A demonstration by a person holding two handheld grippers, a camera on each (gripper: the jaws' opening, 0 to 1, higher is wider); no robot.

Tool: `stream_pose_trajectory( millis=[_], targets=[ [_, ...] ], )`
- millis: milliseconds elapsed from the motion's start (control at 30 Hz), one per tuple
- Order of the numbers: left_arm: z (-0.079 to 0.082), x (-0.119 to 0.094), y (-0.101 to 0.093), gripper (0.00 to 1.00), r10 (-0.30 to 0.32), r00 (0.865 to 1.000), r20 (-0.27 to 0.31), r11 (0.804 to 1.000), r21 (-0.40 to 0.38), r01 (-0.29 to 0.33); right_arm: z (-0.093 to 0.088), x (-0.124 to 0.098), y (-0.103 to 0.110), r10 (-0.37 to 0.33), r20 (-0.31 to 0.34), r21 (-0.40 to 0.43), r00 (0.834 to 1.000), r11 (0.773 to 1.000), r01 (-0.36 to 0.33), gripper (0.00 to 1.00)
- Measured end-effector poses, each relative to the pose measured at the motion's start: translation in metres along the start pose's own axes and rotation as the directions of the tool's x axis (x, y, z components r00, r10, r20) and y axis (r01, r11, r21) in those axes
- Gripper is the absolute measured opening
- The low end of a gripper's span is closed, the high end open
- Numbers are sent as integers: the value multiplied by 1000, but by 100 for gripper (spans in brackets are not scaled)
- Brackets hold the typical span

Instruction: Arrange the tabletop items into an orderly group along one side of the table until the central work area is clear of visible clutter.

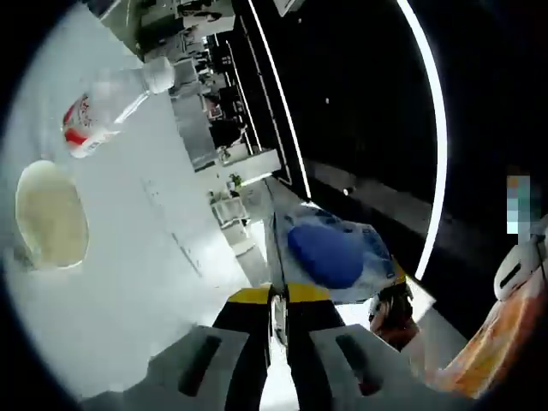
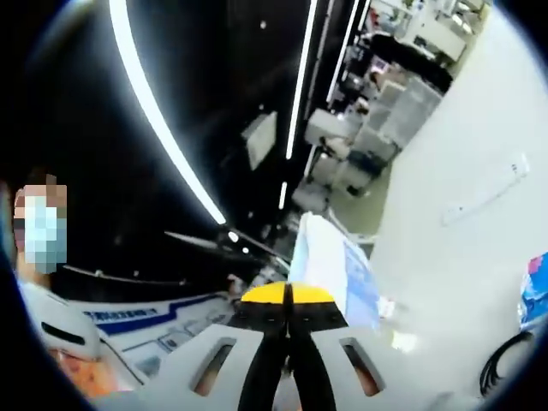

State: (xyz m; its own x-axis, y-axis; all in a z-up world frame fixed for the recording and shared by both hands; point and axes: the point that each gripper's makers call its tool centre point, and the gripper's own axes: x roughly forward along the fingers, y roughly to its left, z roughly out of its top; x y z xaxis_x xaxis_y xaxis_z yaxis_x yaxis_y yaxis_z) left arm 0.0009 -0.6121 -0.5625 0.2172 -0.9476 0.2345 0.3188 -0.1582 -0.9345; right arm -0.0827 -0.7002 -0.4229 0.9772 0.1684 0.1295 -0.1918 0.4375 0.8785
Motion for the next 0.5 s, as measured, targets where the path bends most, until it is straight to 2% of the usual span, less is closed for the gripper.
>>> stream_pose_trajectory(
  millis=[33,100,200,233,267,300,400,500],
  targets=[
    [3,0,-2,0,9,1000,15,1000,-12,-8,0,-2,-2,-1,9,9,1000,1000,1,0],
    [3,0,-2,0,43,999,11,999,26,-43,-1,-6,-3,-4,28,30,1000,1000,3,0],
    [4,-2,-3,0,84,996,2,995,49,-84,-3,-16,-18,-68,53,-6,996,998,68,0],
    [5,-3,-4,0,98,995,5,994,49,-99,0,-21,-28,-98,85,-1,992,995,99,0],
    [7,-4,-5,0,112,994,11,992,56,-112,-2,-24,-34,-110,88,19,990,994,109,0],
    [8,-4,-7,0,122,992,13,990,65,-122,-2,-30,-47,-155,107,20,982,988,154,0],
    [15,-5,-5,0,182,983,3,973,143,-180,-11,-40,-74,-250,98,-4,963,968,252,0],
    [16,-2,-8,0,222,975,-32,946,251,-207,-18,-45,-95,-304,114,11,946,952,305,0]
  ],
)
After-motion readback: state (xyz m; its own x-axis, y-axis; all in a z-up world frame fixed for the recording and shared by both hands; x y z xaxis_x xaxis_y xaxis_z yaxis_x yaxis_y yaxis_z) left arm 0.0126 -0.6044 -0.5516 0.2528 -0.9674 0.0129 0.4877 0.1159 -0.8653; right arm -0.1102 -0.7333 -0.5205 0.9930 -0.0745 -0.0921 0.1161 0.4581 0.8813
